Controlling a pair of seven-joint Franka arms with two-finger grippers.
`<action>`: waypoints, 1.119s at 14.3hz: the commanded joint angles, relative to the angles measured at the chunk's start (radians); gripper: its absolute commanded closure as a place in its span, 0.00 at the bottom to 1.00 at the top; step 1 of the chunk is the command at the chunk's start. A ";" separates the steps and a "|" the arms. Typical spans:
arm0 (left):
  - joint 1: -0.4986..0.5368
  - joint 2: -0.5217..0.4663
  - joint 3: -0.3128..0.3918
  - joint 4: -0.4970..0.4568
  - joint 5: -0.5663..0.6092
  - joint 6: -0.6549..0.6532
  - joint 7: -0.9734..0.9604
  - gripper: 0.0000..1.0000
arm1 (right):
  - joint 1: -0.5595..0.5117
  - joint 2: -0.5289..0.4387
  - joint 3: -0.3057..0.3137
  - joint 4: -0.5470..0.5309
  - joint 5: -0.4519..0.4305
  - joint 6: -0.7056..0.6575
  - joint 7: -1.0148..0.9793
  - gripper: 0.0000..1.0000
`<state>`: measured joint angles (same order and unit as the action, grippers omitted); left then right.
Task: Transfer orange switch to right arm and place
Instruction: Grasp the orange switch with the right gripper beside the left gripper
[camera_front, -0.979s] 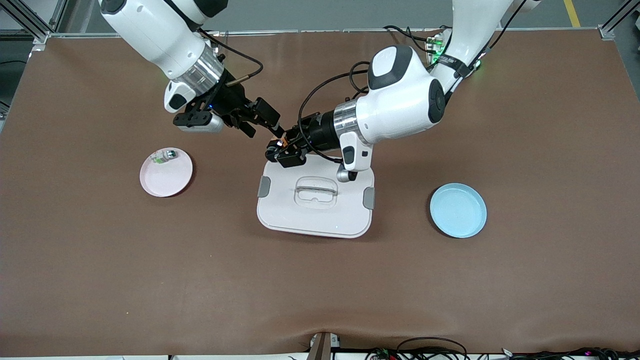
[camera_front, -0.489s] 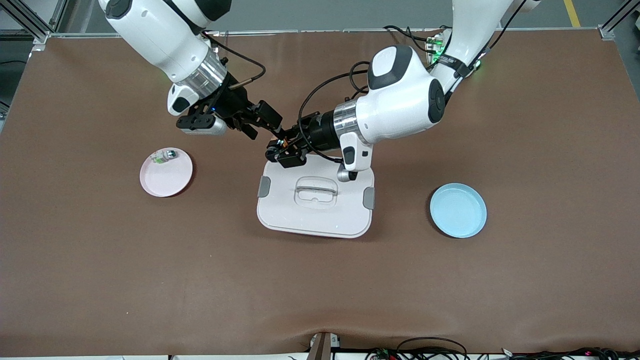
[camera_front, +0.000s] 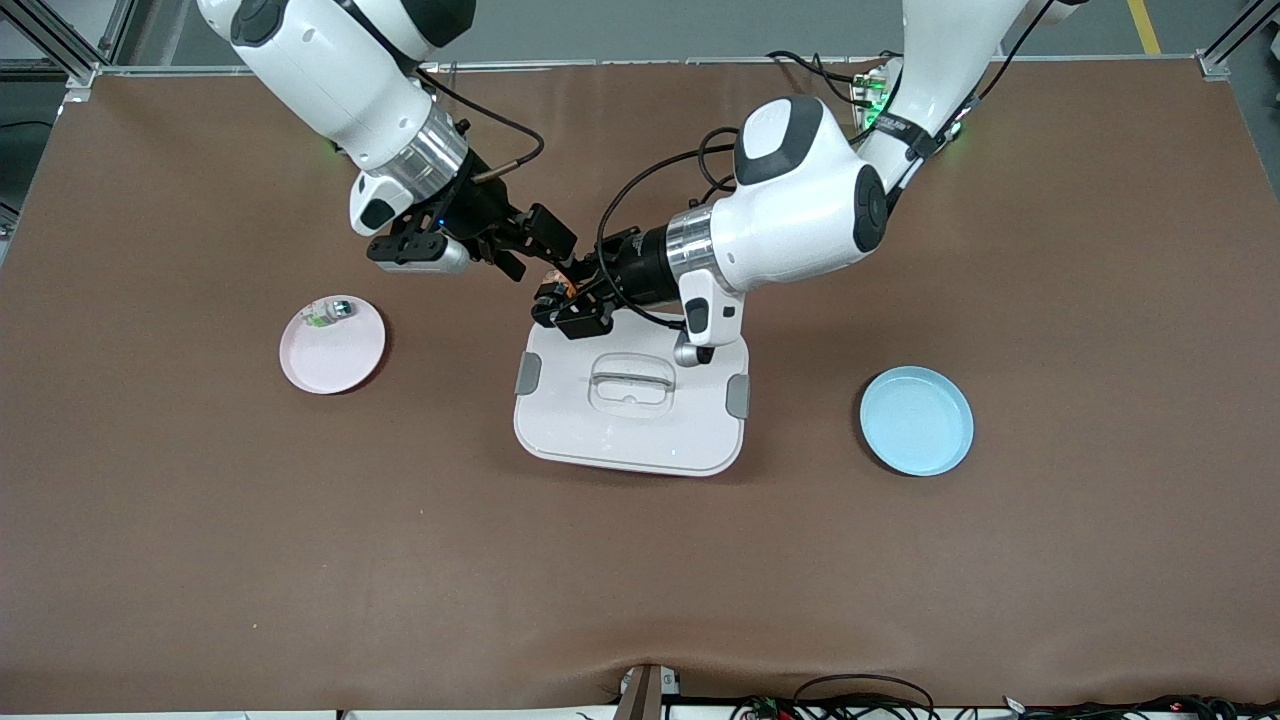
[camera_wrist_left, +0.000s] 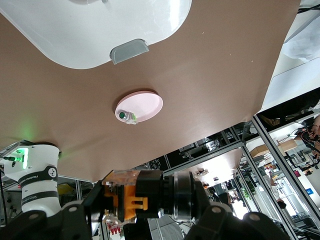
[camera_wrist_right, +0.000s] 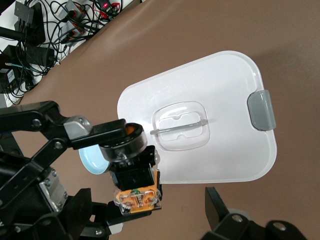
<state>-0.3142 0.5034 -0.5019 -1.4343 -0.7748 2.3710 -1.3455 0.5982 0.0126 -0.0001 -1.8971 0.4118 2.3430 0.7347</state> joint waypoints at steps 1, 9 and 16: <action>-0.008 0.009 0.000 0.023 -0.012 0.011 -0.015 1.00 | 0.015 0.027 -0.009 0.027 0.018 0.001 0.006 0.00; -0.008 0.004 -0.001 0.021 -0.012 0.011 -0.018 1.00 | 0.017 0.035 -0.009 0.038 0.018 -0.001 0.003 0.47; -0.005 0.006 0.000 0.021 -0.012 0.011 -0.015 1.00 | 0.022 0.040 -0.009 0.039 0.016 -0.001 -0.006 1.00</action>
<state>-0.3170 0.5053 -0.5016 -1.4303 -0.7747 2.3705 -1.3455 0.6044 0.0378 0.0011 -1.8718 0.4121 2.3423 0.7311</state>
